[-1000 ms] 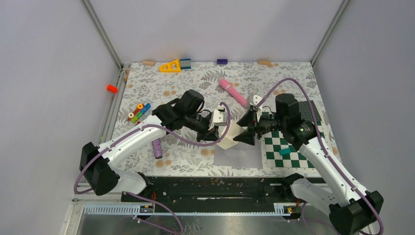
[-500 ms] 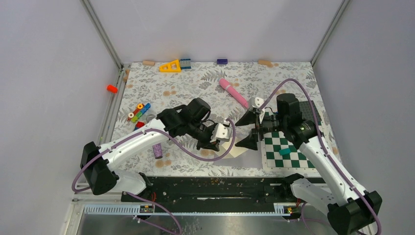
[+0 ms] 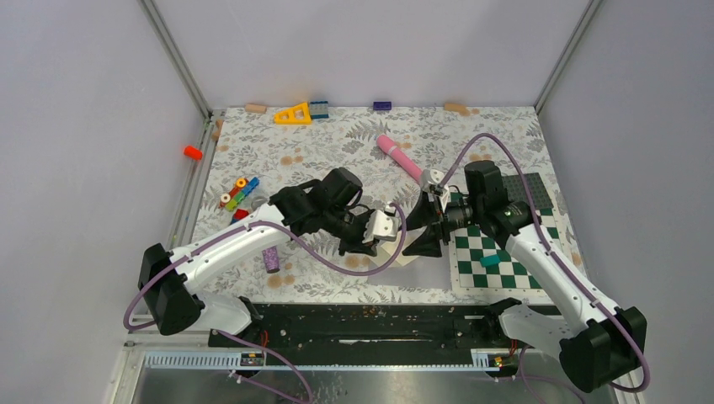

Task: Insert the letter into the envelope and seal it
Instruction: Fold the letter.

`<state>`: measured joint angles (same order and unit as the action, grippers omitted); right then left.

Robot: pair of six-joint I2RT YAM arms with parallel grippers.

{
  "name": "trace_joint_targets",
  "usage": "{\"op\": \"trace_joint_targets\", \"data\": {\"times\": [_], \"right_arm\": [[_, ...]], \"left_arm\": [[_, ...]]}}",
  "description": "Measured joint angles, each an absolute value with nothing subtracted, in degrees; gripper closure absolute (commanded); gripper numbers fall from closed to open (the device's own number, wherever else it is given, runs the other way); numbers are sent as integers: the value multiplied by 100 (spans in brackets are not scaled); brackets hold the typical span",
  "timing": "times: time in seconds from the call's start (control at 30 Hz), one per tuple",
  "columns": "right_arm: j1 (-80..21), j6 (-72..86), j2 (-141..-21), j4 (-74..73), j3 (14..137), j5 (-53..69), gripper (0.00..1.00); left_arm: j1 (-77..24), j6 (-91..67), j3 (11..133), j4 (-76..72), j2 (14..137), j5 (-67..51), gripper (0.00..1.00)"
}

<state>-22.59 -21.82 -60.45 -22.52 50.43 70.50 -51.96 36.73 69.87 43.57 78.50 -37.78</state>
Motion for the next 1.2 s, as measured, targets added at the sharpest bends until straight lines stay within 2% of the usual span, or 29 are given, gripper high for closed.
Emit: {"op": "trace_joint_targets", "data": {"times": [0.17,0.23,0.27,0.33,0.4,0.43,0.47,0.57,0.63,0.9,1.03,1.2], "right_arm": [[-2268,-2268,-6176,-2425,5043,7083,54],[-2272,-2294,-6208,-2495,5043,7083,73],[-2274,-2316,-6215,-2502,5043,7085,78],[-2279,-2338,-6219,-2510,5043,7085,99],[-2283,-2359,-6219,-2528,5043,7074,100],[-2285,-2366,-6219,-2536,5043,7063,100],[-2287,-2368,-6217,-2536,5043,7048,100],[-2290,-2421,-6184,-2578,5043,6890,100],[-2290,-2453,-6141,-2628,5043,6768,100],[-2292,-2530,-6045,-2655,5043,6497,100],[-2307,-2530,-6066,-2655,5043,6449,100],[-2346,-2532,-6099,-2655,5043,6359,100]], "left_arm": [[-5194,3588,6993,4233,7850,-3693,100],[-5181,3551,6993,4200,7850,-3684,100],[-5170,3540,6993,4182,7850,-3684,100],[-5142,3505,6993,4163,7850,-3686,100],[-5096,3481,6993,4139,7850,-3688,97],[-5074,3465,6993,4132,7850,-3691,88],[-5059,3461,6993,4125,7850,-3691,78],[-5028,3461,6993,4091,7850,-3719,34],[-5006,3441,7002,4108,7850,-3767,22],[-4917,3275,7210,4185,7850,-4060,22],[-4890,3037,7262,4058,7852,-4209,28],[-4877,2775,7262,3896,7863,-4331,41]]}}
